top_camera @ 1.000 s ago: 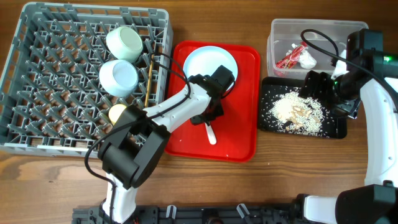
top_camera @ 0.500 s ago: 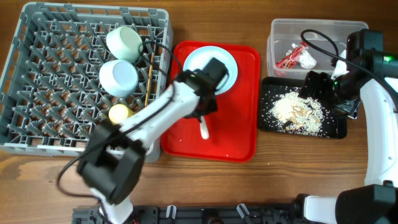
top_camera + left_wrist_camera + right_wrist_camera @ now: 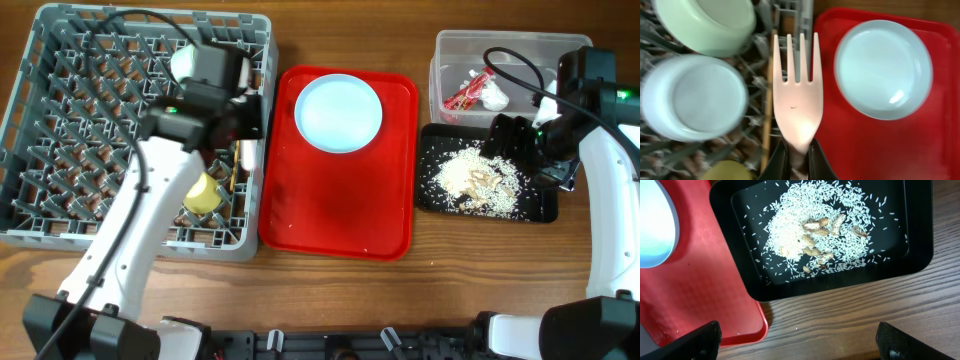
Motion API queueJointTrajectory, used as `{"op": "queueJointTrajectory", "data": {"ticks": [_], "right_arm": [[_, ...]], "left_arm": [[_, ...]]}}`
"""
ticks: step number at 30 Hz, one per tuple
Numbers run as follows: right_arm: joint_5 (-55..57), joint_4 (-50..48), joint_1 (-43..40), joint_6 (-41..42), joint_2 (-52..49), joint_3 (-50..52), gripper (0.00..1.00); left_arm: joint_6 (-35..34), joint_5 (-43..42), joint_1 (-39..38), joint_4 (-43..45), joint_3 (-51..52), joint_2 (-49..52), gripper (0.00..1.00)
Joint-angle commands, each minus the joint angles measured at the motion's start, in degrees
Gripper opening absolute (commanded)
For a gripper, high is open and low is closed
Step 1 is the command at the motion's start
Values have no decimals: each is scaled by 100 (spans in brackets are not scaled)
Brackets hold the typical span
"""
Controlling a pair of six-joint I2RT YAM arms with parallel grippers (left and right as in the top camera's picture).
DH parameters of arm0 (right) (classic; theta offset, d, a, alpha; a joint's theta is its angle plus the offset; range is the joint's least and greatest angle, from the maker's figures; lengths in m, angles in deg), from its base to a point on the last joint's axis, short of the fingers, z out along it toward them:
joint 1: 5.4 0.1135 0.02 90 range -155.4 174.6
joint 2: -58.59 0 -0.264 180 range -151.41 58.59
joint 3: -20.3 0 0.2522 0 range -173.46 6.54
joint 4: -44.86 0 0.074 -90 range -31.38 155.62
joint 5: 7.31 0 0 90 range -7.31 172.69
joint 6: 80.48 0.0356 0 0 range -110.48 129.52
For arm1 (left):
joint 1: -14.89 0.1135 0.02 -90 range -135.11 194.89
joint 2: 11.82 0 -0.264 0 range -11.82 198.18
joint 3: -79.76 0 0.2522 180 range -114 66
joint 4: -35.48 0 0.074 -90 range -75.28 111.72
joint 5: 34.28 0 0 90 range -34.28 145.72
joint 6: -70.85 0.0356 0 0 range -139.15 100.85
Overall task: Sort waste into correct bins and load items into the dishwasher rack
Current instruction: 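Carry the fork to the rack and drop it in, then move the left gripper to the rim of the white plate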
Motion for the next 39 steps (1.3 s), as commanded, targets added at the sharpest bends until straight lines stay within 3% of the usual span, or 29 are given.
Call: {"op": "queueJointTrajectory", "data": {"ticks": [1,11,13,14,18,21,26,28,35,39], "right_arm": [[-24,7,-17,-44,85,-114,100],[-24,9,-17,-39,85,-114,100],[-24,9,-17,-46,85,-114,100],[-24,7,-17,-46,85,-114,100],[-24,7,-17,-46,85,-114,100],[-24,7,-17,-46,85,-114,100],[-24,9,-17,-44,85,-114,100],[-24,4,-17,-35,85,-114,100],[-24,4,-17,-33,85,-114,100],[-24,7,-17,-28,85,-114,100]], "left_arm": [[743,-166,387,101,42,205,4],[741,-525,507,426,42,1263,4],[741,-525,509,426,42,1375,12],[741,-522,509,426,42,1381,23],[741,-522,509,431,13,1314,40],[741,-597,494,426,-125,1169,45],[739,-1674,278,660,-289,844,54],[739,-1965,57,796,-284,846,63],[979,-1821,-981,1381,-264,1292,66],[1471,-925,-1821,1853,-264,1985,72]]}}
